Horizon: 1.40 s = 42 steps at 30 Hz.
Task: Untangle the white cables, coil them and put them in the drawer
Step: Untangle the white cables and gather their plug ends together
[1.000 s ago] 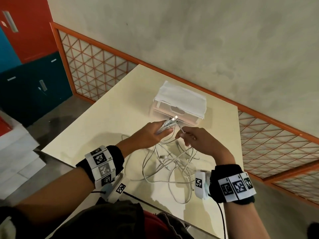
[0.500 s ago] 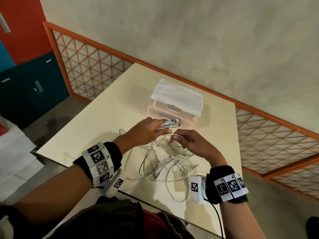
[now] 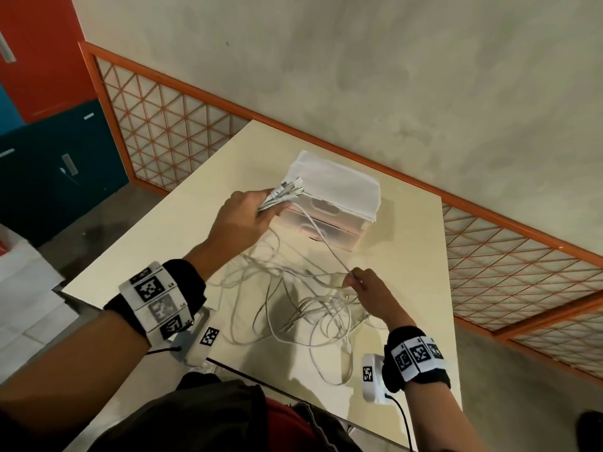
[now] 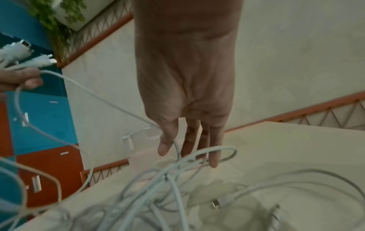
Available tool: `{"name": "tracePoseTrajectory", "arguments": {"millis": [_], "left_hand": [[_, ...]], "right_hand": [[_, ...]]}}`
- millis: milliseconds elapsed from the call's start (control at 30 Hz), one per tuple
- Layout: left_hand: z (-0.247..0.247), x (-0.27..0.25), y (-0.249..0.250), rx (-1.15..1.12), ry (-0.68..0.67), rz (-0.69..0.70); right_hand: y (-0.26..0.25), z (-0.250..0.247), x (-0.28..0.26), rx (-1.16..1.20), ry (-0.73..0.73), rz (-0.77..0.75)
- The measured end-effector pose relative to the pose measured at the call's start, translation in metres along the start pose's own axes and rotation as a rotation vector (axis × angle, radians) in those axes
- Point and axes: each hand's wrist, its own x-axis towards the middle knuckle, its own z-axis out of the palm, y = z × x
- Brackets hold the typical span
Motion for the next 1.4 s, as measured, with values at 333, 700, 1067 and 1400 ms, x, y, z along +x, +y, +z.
{"name": "tracePoseTrajectory", "arguments": {"millis": [333,700,1067,1400], "left_hand": [[-0.001,-0.007,-0.008,0.077,0.01,-0.143],[-0.003,-0.008,-0.008,0.16,0.168,-0.167],[-0.013,-0.006,-0.015,0.163,0.144,-0.255],[-0.007,-0.007,-0.022,0.212,-0.155,-0.445]], "right_hand": [[-0.003,-0.018,-0.003,0.215,0.317,0.13],[-0.003,-0.036,0.005,0.12,0.268,0.144],[0.005,-0.033,0.0,0.277,0.444,0.072],[0.017,-0.009,0.007,0.095,0.214,0.243]]}}
